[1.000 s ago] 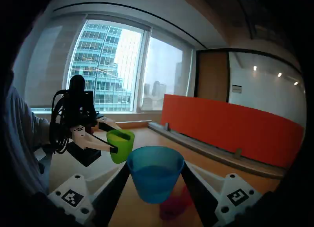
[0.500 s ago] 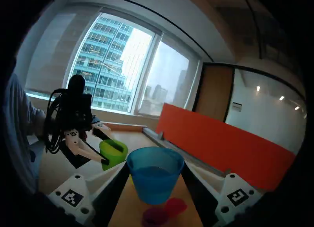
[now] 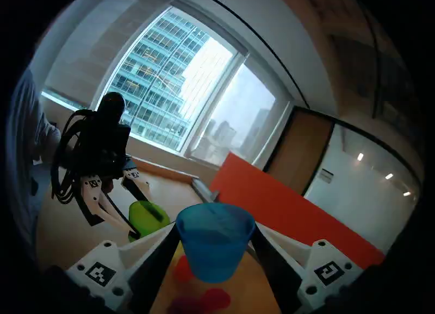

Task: Pour water

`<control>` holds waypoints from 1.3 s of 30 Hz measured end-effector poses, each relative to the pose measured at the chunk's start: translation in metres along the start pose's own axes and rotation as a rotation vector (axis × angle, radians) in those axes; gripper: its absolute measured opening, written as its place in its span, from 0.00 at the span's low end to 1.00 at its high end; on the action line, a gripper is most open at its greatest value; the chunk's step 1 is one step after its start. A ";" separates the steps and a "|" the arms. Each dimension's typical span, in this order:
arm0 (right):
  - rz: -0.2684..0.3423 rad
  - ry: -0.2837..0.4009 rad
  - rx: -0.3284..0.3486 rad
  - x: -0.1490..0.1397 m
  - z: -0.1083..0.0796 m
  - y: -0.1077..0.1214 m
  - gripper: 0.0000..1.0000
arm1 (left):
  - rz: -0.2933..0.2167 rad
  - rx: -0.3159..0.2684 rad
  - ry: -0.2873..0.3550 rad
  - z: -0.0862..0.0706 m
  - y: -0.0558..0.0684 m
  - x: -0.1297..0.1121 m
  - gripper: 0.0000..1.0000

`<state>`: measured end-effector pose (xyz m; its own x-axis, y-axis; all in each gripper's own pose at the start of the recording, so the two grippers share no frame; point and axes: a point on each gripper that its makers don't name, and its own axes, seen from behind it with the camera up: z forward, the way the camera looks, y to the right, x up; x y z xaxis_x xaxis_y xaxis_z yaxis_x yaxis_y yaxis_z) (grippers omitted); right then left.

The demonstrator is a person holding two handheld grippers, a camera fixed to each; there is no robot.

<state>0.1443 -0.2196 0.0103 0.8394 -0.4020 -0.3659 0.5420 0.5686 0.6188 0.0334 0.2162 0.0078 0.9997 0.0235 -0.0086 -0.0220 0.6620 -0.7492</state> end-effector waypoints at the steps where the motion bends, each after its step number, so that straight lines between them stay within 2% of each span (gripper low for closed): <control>1: -0.014 0.000 -0.001 0.001 0.001 0.001 0.91 | 0.000 -0.001 0.000 0.000 0.000 0.000 0.87; 27: -0.389 -0.022 -0.026 0.027 0.040 0.030 0.91 | 0.003 -0.022 0.008 0.007 0.005 0.003 0.86; 39: -0.531 -0.034 -0.036 0.042 0.054 0.039 0.91 | 0.007 -0.039 0.011 0.007 0.010 0.006 0.86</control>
<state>0.1983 -0.2533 0.0567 0.4472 -0.6641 -0.5992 0.8937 0.3043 0.3298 0.0392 0.2283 0.0049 0.9996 0.0196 -0.0210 -0.0286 0.6321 -0.7744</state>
